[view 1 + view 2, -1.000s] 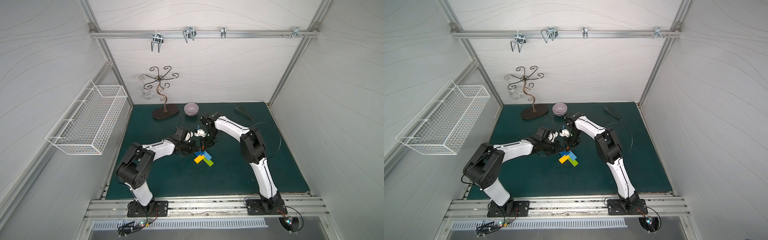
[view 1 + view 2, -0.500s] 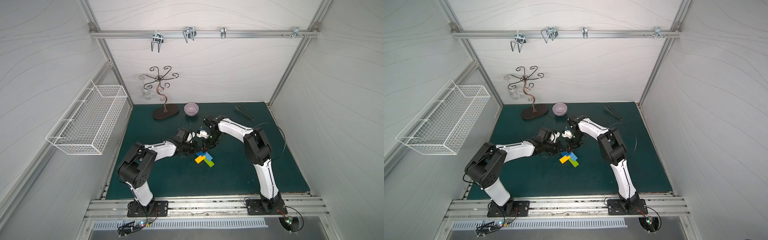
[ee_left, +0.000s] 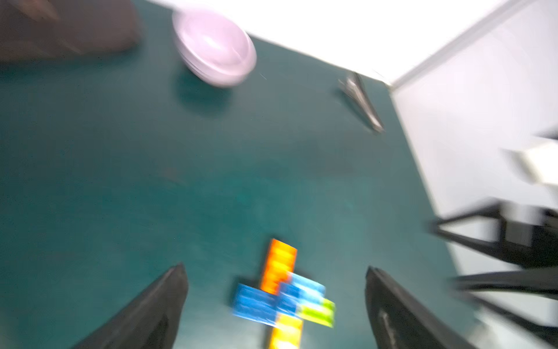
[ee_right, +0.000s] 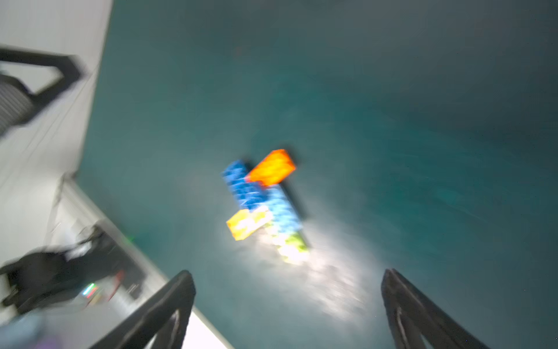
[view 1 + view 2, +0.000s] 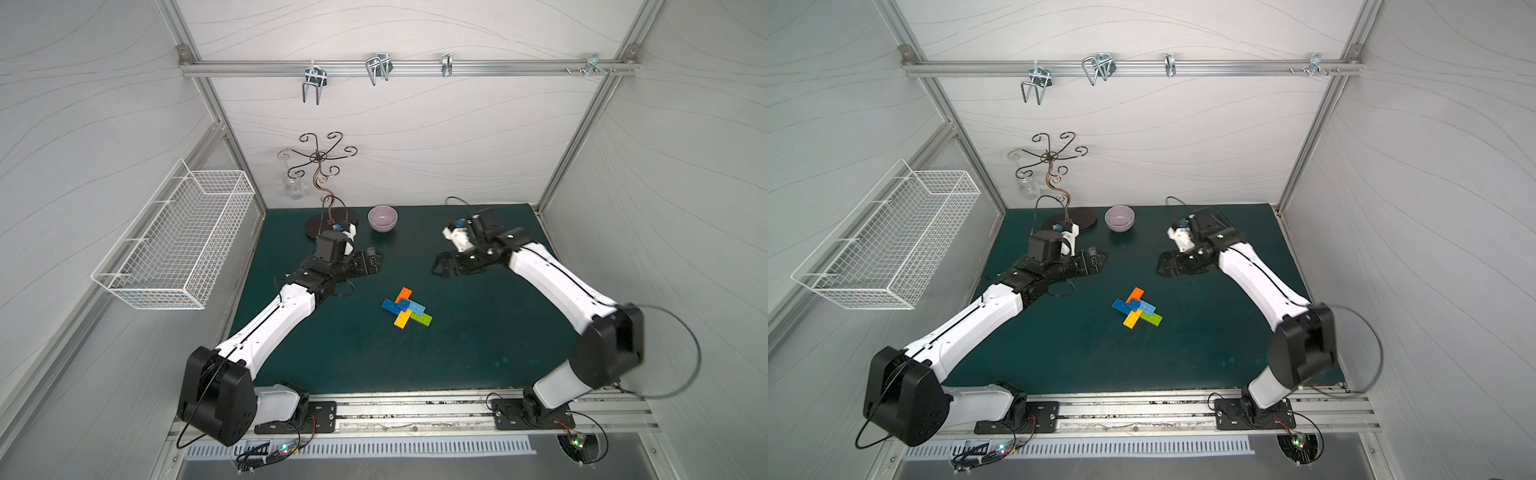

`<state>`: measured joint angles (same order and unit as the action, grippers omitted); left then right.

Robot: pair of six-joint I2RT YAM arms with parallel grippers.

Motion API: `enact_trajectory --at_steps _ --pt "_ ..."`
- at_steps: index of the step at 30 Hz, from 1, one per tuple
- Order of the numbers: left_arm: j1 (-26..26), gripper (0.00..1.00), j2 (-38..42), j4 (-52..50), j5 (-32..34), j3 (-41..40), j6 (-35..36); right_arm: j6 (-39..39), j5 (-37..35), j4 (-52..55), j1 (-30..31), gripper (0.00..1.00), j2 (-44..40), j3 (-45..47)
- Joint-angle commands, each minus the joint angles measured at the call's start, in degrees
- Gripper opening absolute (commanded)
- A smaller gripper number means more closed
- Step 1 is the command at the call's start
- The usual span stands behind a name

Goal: Assemble a small pinwheel with lego
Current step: Reset both arms

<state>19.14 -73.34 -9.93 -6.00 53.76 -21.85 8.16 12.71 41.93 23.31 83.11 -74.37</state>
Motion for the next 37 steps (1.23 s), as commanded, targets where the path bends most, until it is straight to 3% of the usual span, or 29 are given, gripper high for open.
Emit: enact_trajectory --at_steps 1,4,5,7,11,13,15,16,19,20,22,23,24,26,31,37 --pt "-3.80 0.99 0.30 4.52 11.04 -7.71 16.55 -3.17 -12.94 -14.70 -5.53 0.99 -7.06 13.26" --pt "-9.12 0.99 -0.01 8.83 16.10 -13.22 23.40 -13.89 -14.60 -32.36 -9.30 0.99 -13.32 27.49" --pt "-12.70 0.99 -0.45 11.01 14.31 -14.93 22.85 -14.96 -16.00 -37.32 -10.48 0.99 -13.23 30.96" --pt "-18.14 0.99 -1.48 18.96 7.49 -19.68 21.64 -13.72 -10.41 -45.63 -14.35 0.99 -10.53 35.66" --pt "-21.70 0.99 -8.93 37.68 -1.75 -22.66 20.73 -10.23 -10.22 -65.37 -18.34 0.99 -2.79 42.34" --pt "-21.67 0.99 -13.66 37.30 -1.54 -19.36 23.16 -7.77 -6.14 -75.45 -20.87 0.99 2.22 44.21" --pt "-23.74 0.99 -16.63 38.91 -5.46 -18.19 22.26 -7.37 -3.91 -79.37 -21.64 0.99 7.44 43.16" --pt "-23.91 0.99 -15.45 41.12 -5.46 -20.07 22.21 -8.48 -4.44 -76.37 -21.24 0.99 6.02 43.17" --pt "-20.21 0.99 -14.39 54.50 5.68 -28.75 22.43 -10.19 -7.88 -97.52 -18.69 0.99 7.51 53.64" --pt "-20.88 0.99 -17.23 62.72 5.71 -30.61 21.73 -10.59 -11.95 -94.41 -17.31 0.99 5.23 54.06" --pt "-22.03 0.99 -15.13 54.98 4.36 -28.72 20.66 -9.80 -17.30 -97.42 -16.68 0.99 7.67 53.38" --pt "-22.04 0.99 -16.39 59.29 4.82 -29.75 20.65 -9.25 -18.78 -90.95 -16.59 0.99 7.14 50.65" --pt "-22.04 0.99 -16.37 59.85 4.97 -29.91 20.69 -8.53 -18.04 -85.40 -17.21 0.99 6.78 48.26" --pt "-21.87 0.99 -15.61 56.58 5.62 -29.20 20.66 -7.37 -12.63 -91.90 -19.79 0.99 7.17 50.88" --pt "-21.73 0.99 -15.59 57.10 6.00 -29.28 20.62 -9.33 -11.92 -86.60 -18.57 0.99 7.38 48.21" --pt "-21.60 0.99 -15.47 57.13 6.31 -29.46 20.63 -9.13 -10.93 -87.75 -19.13 0.99 7.51 48.64"
